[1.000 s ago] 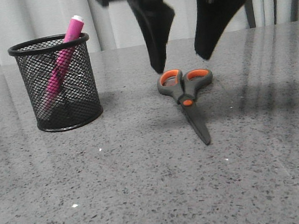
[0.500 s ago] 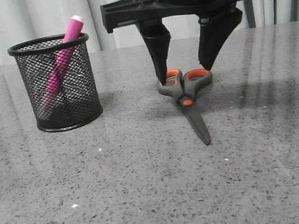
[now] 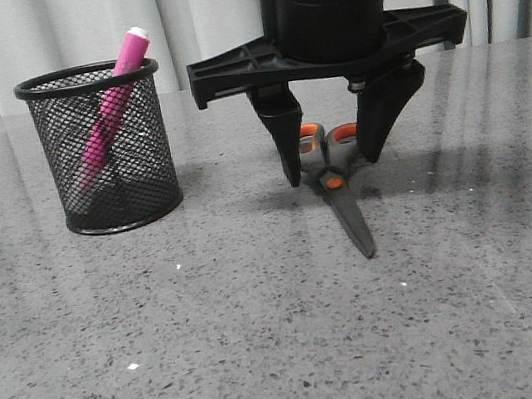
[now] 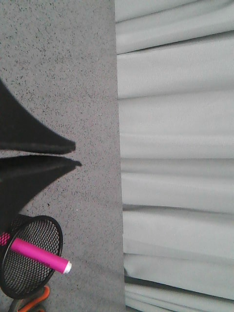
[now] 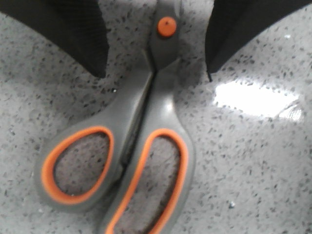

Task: Put pen and scissors into bin
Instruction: 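Lower the right gripper onto the scissors handles, then close the right gripper on the scissors and lift them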

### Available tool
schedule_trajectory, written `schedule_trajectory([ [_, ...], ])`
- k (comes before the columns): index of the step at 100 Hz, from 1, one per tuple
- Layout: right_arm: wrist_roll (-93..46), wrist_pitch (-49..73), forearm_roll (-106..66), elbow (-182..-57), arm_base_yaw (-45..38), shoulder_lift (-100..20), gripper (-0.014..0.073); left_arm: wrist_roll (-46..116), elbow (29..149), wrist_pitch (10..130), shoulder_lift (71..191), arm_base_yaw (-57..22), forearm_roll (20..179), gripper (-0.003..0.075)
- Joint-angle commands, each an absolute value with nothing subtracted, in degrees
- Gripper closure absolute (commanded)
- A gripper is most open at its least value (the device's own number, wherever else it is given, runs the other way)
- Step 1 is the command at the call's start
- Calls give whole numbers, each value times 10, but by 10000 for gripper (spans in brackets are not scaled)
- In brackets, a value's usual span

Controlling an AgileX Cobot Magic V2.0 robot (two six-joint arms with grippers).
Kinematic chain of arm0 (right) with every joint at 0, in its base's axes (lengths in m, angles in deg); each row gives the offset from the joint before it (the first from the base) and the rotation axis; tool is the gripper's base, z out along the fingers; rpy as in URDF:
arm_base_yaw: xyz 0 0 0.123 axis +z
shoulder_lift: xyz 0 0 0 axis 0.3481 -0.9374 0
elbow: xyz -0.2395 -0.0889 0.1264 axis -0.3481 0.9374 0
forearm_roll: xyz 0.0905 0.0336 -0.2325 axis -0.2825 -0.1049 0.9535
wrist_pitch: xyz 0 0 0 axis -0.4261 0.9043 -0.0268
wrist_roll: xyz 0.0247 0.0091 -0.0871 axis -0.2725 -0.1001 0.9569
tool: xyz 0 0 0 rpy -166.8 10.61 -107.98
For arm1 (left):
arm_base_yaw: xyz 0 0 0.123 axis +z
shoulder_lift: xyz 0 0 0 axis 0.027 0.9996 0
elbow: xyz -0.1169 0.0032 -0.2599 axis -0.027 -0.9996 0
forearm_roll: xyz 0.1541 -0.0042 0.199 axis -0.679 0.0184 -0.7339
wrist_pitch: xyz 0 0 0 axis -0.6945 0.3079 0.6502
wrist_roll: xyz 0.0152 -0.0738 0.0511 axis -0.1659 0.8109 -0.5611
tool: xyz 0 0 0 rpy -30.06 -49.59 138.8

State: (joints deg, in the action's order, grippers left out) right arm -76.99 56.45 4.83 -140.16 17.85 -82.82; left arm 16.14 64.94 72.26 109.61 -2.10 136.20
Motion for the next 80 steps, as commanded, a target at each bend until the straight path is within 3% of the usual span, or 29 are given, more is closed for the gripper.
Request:
schedule_trajectory([
  [1, -775, 550, 64, -1421, 169, -806, 200, 166, 664, 701, 1095, -20, 1378, 742],
  [80, -775, 522, 44, -1421, 156, -810, 200, 166, 664, 702, 1095, -20, 1378, 742],
])
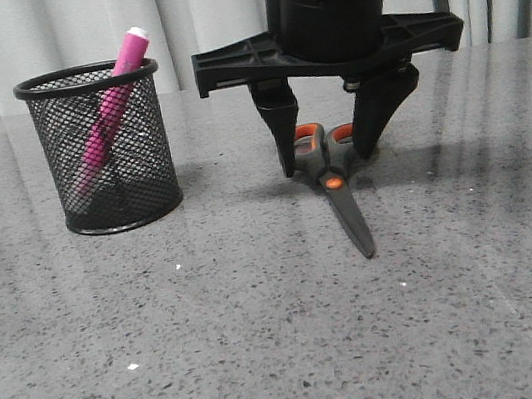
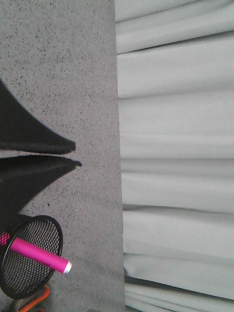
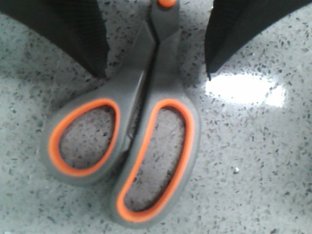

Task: Put pen and scissors into bin
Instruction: 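Close the right gripper on the scissors and lift them, then carry the scissors over the mesh cup, blades down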

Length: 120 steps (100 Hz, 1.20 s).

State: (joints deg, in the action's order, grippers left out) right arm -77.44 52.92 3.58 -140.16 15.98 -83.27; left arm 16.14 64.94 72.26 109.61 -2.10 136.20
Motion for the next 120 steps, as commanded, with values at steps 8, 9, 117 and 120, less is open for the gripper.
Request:
schedule_trajectory([
  [8, -775, 522, 44, -1421, 155, -817, 200, 166, 664, 704, 1095, -20, 1378, 742],
  [9, -775, 522, 44, -1421, 155, -817, 200, 166, 664, 705, 1095, -20, 1378, 742],
  [117, -806, 236, 133, -1313, 156, -681, 668, 165, 666, 705, 1094, -20, 1378, 742],
  [120, -806, 200, 135, -1293, 156, -666, 668, 165, 666, 705, 1094, -20, 1378, 742],
])
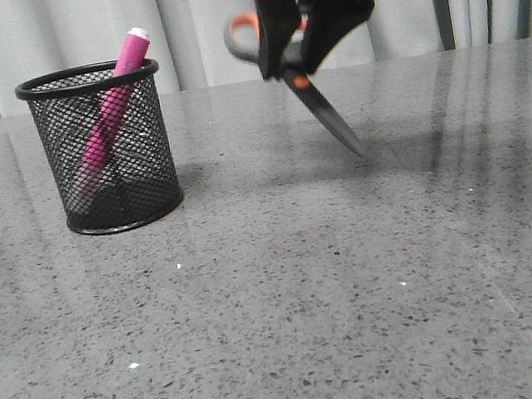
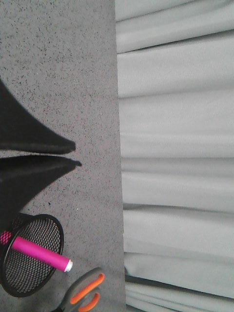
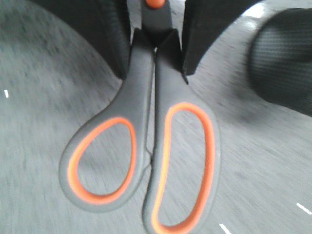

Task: Put pen and scissors into bin
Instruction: 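Carry the scissors over the mesh cup, blades down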

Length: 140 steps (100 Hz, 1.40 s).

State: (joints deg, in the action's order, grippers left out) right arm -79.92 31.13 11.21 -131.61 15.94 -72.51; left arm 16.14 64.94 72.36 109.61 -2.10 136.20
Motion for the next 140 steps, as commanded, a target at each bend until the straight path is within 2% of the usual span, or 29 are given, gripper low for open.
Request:
schedule_trajectory([
  [1, -806, 181, 136, -1290, 156, -663, 668, 165, 666, 705, 1094, -20, 1378, 742],
  [15, -806, -25, 137, -1225, 156, -615, 668, 165, 666, 705, 1094, -20, 1378, 742],
  [34, -806, -177, 137, -1218, 156, -617, 668, 165, 666, 705, 1094, -20, 1378, 742],
  [50, -806, -335, 139, -1219, 156, -655, 668, 165, 666, 705, 1094, -20, 1378, 742],
  [74, -793, -494, 189, -1220, 156, -741, 668, 165, 666, 705, 1094, -20, 1378, 742],
  [96, -748, -533, 191, -1220, 156, -786, 669, 165, 666, 705, 1094, -20, 1378, 742],
  [140, -719, -499, 274, -1220, 156, -796, 669, 165, 666, 705, 1094, -20, 1378, 742],
])
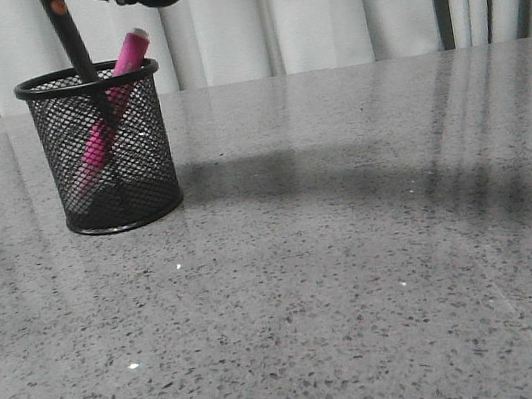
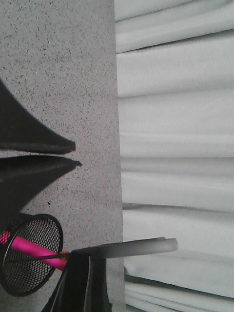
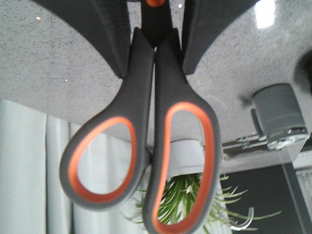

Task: Put pen and scissors into bin
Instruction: 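Carry the scissors over the mesh cup, blades down, then lower the scissors into the cup and open the right gripper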

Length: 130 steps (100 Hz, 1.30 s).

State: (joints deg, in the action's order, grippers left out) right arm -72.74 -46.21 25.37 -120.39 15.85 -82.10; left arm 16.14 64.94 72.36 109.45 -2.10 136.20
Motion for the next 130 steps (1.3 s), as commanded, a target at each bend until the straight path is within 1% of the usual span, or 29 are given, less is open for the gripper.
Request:
schedule_trajectory([
  [1, -719, -497, 275, -1220, 156, -796, 669, 165, 666, 705, 1094, -20, 1378, 742],
  [49, -719, -488, 276, -1175, 156, -796, 669, 165, 666, 705, 1094, -20, 1375, 742],
  [97, -719, -471, 276, -1174, 155, -796, 669, 165, 666, 705, 1094, -20, 1375, 742],
  [130, -719, -472, 242, -1174, 155, -798, 669, 165, 666, 705, 1094, -20, 1375, 742],
])
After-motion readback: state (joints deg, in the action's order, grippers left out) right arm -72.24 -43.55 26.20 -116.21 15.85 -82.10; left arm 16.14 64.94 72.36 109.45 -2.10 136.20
